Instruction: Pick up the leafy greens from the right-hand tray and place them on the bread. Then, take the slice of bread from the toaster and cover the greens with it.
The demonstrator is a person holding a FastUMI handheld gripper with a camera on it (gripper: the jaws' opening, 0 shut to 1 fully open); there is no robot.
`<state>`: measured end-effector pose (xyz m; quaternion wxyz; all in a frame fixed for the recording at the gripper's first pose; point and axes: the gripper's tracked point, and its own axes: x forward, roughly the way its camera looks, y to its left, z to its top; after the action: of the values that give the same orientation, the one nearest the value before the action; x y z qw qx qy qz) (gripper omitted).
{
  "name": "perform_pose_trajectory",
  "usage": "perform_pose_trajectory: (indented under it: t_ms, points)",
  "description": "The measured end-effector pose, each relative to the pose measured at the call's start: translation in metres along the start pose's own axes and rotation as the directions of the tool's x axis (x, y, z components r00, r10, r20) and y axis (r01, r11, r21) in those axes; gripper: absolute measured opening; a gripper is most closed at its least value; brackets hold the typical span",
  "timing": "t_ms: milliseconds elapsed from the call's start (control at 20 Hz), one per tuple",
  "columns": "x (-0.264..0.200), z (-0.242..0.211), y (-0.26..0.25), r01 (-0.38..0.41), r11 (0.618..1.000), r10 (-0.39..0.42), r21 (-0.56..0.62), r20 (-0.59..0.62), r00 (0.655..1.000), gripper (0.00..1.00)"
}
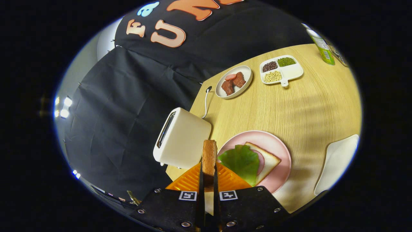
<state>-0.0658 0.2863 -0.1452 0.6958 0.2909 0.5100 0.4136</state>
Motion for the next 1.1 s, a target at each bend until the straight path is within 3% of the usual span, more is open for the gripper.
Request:
perform_pose_trajectory:
  t_ms: [350, 700, 850, 1100]
  points:
    - [0.014, -0.016, -0.036, 0.082, 0.992, -0.085, -0.096, -0.033, 0.996, 0.11]
    - [0.014, -0.015, -0.053, 0.118, 0.990, -0.120, -0.077, -0.014, 0.993, 0.14]
    - [0.014, -0.011, -0.064, 0.166, 0.979, -0.165, -0.119, 0.016, 0.986, 0.23]
    - [0.000, 0.012, -0.069, 0.255, 0.943, -0.221, -0.215, 0.173, 0.960, 0.46]
